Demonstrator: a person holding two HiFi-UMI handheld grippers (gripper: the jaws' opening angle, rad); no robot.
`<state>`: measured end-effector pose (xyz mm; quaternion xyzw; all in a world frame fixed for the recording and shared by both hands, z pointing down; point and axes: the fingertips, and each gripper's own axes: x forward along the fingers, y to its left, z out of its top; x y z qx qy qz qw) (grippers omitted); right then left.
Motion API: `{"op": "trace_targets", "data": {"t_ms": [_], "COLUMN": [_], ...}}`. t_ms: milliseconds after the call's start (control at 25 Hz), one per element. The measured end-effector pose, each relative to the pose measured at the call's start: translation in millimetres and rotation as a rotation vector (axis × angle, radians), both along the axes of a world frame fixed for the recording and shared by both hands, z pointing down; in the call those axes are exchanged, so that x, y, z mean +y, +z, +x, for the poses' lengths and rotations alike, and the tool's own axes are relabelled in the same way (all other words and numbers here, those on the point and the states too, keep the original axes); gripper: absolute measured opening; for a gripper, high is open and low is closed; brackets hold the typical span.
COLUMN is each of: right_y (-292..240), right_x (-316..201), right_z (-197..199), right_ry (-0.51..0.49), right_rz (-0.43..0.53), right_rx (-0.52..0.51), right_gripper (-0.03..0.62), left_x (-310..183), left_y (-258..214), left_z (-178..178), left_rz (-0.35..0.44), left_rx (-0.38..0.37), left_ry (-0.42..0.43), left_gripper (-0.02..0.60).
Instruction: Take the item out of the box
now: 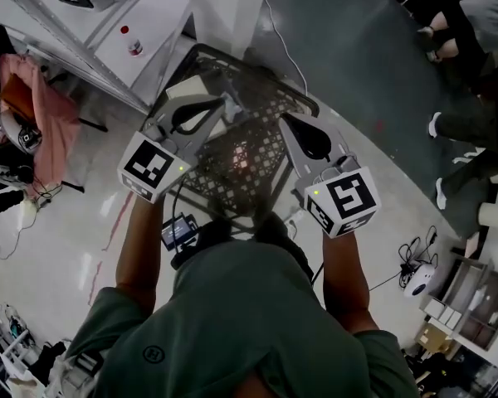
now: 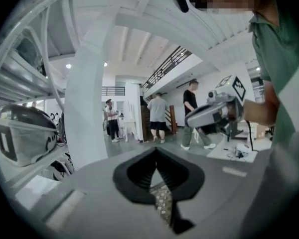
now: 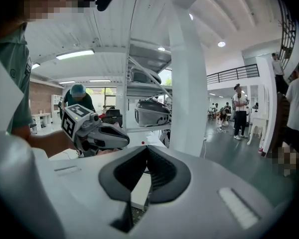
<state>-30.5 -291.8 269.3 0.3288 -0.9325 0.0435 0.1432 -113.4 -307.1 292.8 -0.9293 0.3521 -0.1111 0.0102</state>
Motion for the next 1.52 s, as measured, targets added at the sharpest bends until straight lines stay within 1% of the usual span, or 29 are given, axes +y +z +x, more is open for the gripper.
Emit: {"op": "trace_targets", "data": {"t_ms": [280, 520, 640, 800, 920, 1200, 1520], "right_y": [22, 47, 62, 81, 93, 126, 167], "right_x": [-31, -53, -68, -84, -91, -110, -124], "right_z": [-9, 1, 4, 8, 11, 18, 12], "right_ry": [-0.067, -0.103, -0.113, -0.119, -0.124, -0.116, -0.138], "right_rz": [-0.059, -0.116, -0.145, -0.165, -0.175, -0.233, -0.274], "right_rx": [-0.012, -0.021, -0.02, -0.018, -0.018, -0.014, -0.018], "right_gripper": [0.005, 0.005, 0.005, 0.005, 0.005, 0.005, 0.005], "left_x": [-29, -51, -65, -84, -92, -110, -126], "left_y": [29, 70, 92, 118, 136, 187, 248], "left_z": [-15, -7, -5, -4, -3, 1, -3], "left_rz": [-0.05, -0.135, -0.174, -0.203, -0.231, -0.307, -0.398], "left_rx": [-0.056, -0.088, -0.099, -0.118, -0.13, -0.154, -0.171], "left_ry": [-0.079, -0.115, -0.124, -0.131, -0.135, -0.138, -0.139], "left_gripper": [0.005, 0.012, 0.015, 0.017, 0.018, 0.023, 0.041]}}
